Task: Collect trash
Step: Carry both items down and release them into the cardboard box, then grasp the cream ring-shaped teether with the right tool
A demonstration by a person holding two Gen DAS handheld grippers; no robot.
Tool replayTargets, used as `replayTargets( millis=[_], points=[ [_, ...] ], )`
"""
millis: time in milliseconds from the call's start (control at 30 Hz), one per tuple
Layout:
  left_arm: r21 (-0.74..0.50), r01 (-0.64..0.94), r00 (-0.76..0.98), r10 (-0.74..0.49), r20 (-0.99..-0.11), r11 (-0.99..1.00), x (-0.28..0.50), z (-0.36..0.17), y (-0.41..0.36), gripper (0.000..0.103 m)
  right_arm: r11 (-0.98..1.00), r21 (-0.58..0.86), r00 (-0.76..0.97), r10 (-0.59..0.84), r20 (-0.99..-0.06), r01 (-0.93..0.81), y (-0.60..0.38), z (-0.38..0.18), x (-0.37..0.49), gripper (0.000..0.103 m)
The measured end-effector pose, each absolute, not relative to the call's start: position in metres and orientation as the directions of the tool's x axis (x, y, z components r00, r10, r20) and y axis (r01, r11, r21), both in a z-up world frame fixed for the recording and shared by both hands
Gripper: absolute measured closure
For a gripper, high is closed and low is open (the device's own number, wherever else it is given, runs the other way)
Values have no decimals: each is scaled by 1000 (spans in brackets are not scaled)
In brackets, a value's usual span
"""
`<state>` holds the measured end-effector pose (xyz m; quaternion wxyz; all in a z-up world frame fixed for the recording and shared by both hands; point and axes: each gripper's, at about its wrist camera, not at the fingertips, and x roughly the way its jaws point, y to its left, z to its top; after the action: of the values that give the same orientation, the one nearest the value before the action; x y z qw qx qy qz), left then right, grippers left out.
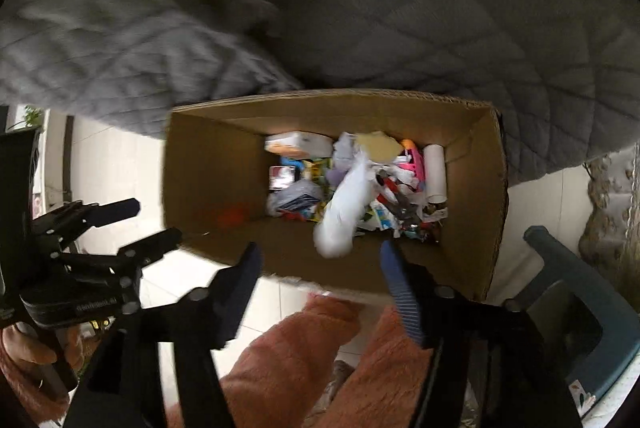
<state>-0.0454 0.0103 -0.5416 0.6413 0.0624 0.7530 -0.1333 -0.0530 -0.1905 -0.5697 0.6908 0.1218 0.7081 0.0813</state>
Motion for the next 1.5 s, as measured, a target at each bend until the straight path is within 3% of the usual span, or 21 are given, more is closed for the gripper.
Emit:
replayTargets(
  millis=[200, 400, 567, 700, 800, 867, 1100, 1167, 1400, 1500],
  points=[
    [-114, 235, -167, -76, -983, 965, -38, -536, 24, 27, 963, 253, -8, 254, -967, 89, -210, -568, -62, 36],
    [-148, 235, -131, -120, -984, 960, -44, -490, 30, 27, 960, 276, 66, 273, -960, 46, -217, -507, -66, 36],
    [-237, 318, -31, -240, -970, 918, -59, -398, 21, 27, 908, 395, 236, 419, -877, -142, -206, -390, -68, 31],
    [-270, 371, 39, -305, -952, 889, -69, -334, 10, 18, 840, 493, 342, 543, -767, -226, -218, -296, -41, 22],
    [-287, 370, 92, -342, -935, 883, -69, -301, 1, 18, 858, 459, 485, 511, -710, -230, -248, -243, 5, 11],
    [-287, 359, 121, -350, -929, 888, -65, -286, -6, 18, 891, 411, 559, 445, -700, -193, -271, -226, 43, 10],
    [-241, 300, 178, -303, -936, 923, -49, -262, -20, 18, 940, 324, 618, 194, -762, 105, -371, -228, 215, 10],
    [-238, 248, 179, -286, -941, 939, -45, -262, -20, 18, 957, 239, 599, 98, -795, 162, -388, -234, 264, 10],
    [-239, 99, 189, -254, -949, 966, -29, -256, -29, 18, 978, 105, 516, -3, -857, 180, -409, -273, 374, 13],
    [-249, 63, 192, -256, -947, 967, -14, -253, -41, 18, 991, 56, 475, -9, -880, 123, -404, -287, 394, 41]
  ],
)
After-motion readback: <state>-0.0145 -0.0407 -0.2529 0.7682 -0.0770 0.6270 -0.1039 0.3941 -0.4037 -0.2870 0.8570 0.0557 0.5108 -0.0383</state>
